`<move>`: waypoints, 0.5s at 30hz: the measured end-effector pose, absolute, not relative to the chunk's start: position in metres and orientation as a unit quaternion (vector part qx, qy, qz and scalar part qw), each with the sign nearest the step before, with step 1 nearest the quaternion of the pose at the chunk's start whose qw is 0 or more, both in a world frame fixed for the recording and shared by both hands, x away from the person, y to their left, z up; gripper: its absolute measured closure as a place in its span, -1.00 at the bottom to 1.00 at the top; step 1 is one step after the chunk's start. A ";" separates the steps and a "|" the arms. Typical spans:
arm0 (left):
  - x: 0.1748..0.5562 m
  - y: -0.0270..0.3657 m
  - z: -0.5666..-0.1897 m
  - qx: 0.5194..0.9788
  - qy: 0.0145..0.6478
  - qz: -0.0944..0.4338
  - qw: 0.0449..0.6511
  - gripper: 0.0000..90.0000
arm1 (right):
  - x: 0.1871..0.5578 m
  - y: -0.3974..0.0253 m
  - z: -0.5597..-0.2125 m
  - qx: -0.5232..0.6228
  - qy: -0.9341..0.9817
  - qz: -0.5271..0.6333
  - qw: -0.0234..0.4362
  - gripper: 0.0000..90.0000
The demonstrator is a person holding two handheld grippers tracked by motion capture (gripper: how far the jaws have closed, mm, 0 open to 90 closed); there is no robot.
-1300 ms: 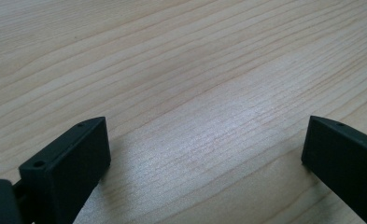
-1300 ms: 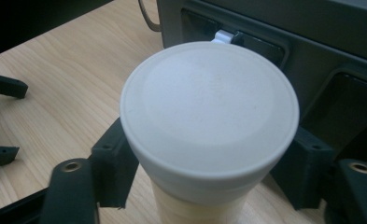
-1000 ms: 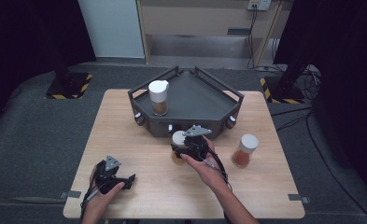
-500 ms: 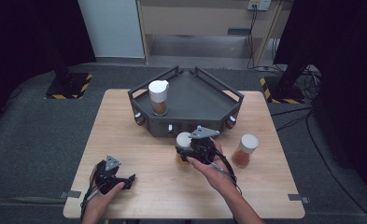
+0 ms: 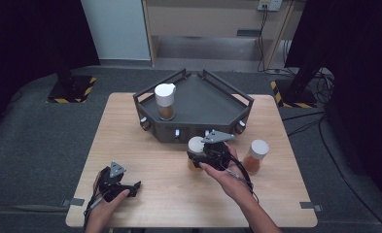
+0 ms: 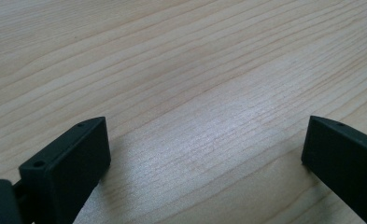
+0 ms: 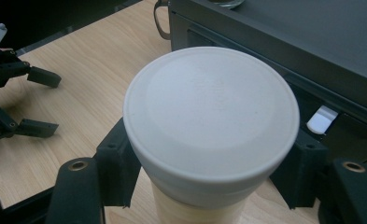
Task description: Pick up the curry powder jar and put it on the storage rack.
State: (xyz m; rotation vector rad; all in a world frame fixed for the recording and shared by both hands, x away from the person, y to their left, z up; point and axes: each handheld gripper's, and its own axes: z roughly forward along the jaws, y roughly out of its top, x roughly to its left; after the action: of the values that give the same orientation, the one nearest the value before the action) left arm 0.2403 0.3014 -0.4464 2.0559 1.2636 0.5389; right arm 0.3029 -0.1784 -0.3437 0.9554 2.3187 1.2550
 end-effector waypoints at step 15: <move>0.240 0.301 -0.446 0.785 0.483 0.206 0.328 -1.00 | 0.301 -0.180 -0.327 0.327 0.817 0.442 0.176 -0.24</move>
State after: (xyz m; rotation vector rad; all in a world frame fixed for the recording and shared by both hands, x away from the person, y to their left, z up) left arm 0.2403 0.3014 -0.4464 2.0557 1.2637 0.5388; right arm 0.3011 -0.1797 -0.3267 0.9245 2.3119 1.2521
